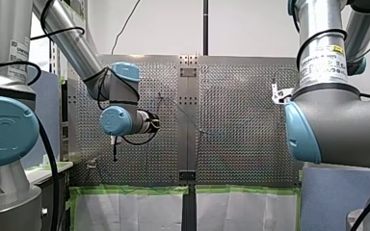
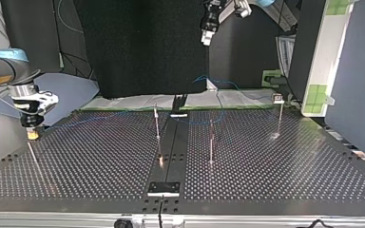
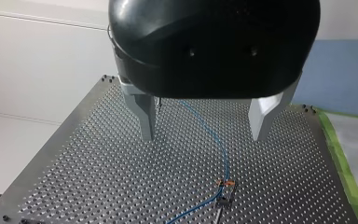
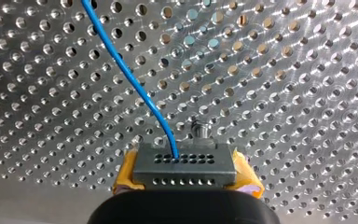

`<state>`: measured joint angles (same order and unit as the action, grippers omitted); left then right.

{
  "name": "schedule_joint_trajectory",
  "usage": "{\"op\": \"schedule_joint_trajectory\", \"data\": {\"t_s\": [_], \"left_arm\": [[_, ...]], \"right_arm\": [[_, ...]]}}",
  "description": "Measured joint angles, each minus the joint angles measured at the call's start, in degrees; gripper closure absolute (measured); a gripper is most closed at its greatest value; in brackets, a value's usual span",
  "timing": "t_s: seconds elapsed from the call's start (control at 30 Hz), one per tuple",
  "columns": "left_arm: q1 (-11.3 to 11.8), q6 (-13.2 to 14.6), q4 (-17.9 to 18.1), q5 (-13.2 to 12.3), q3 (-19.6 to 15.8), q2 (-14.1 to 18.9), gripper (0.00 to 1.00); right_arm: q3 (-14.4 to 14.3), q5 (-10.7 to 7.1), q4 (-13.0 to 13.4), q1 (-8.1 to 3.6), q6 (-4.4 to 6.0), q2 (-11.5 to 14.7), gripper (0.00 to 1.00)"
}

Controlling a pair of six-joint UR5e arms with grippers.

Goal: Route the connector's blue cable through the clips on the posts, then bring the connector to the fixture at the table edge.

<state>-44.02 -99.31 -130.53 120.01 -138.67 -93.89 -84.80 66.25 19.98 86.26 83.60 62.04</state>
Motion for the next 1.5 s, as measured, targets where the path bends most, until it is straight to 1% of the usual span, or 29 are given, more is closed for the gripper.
{"op": "schedule_joint_trajectory", "data": {"t_s": [0.2,0.37,0.7,0.87,0.97,1.03,1.07,1.1,1.27,1.3,1.33,1.37,1.4,1.43,1.47,1.5], "left_arm": [[0.1,0.0,-0.1,0.0,0.0,0.0,0.0],[0.2,0.0,-0.2,0.0,0.0,0.0,0.0],[0.4,0.0,-0.2,0.0,0.0,0.0,0.0],[0.4,0.0,-0.2,0.0,0.0,0.0,0.0],[0.4,0.0,-0.2,0.0,0.0,0.0,0.0],[0.4,0.0,-0.2,0.0,0.0,0.0,0.0],[0.4,0.0,-0.2,0.0,0.0,0.0,0.0],[0.4,0.0,-0.2,0.0,0.0,0.0,0.0],[0.4,0.0,-0.2,0.0,0.0,0.0,0.0],[0.4,0.0,-0.2,0.0,0.0,0.0,0.0],[0.4,0.0,-0.2,0.0,0.0,0.0,0.0],[0.4,0.0,-0.2,0.0,0.0,0.0,0.0],[0.4,0.0,-0.2,0.0,0.0,0.0,0.0],[0.4,0.0,-0.2,0.0,0.0,0.0,0.0],[0.4,0.0,-0.2,0.0,0.0,0.0,0.0],[0.4,0.0,-0.2,0.0,0.0,0.0,0.0]], "right_arm": [[0.3,-0.3,0.2,0.07,0.06,0.0,1.0],[0.9,-0.38,-0.2,0.09,0.13,0.0,1.0],[1.4,-0.38,-0.3,0.11,0.54,-0.1,1.0],[1.4,-0.75,-0.3,0.08,0.9,0.0,1.0],[1.4,-1.41,-0.3,0.13,1.59,-0.1,1.0],[1.4,-0.78,-0.8,0.12,0.65,0.0,0.95],[1.5,0.04,-1.5,0.18,-0.44,0.1,0.95],[1.5,0.18,-1.6,0.22,-0.69,0.1,0.95],[1.5,0.19,-1.6,0.22,-0.72,0.0,0.95],[1.4,0.25,-1.6,0.21,-0.72,0.0,0.89],[1.4,0.33,-1.6,0.18,-0.73,0.0,0.8],[1.4,0.38,-1.6,0.11,-0.72,0.1,0.8],[1.4,0.37,-1.6,0.03,-0.72,0.1,0.72],[1.4,0.35,-1.6,-0.04,-0.72,0.0,0.57],[1.4,0.35,-1.6,-0.06,-0.71,0.0,0.57],[1.4,0.35,-1.6,-0.06,-0.71,0.0,0.46]]}}
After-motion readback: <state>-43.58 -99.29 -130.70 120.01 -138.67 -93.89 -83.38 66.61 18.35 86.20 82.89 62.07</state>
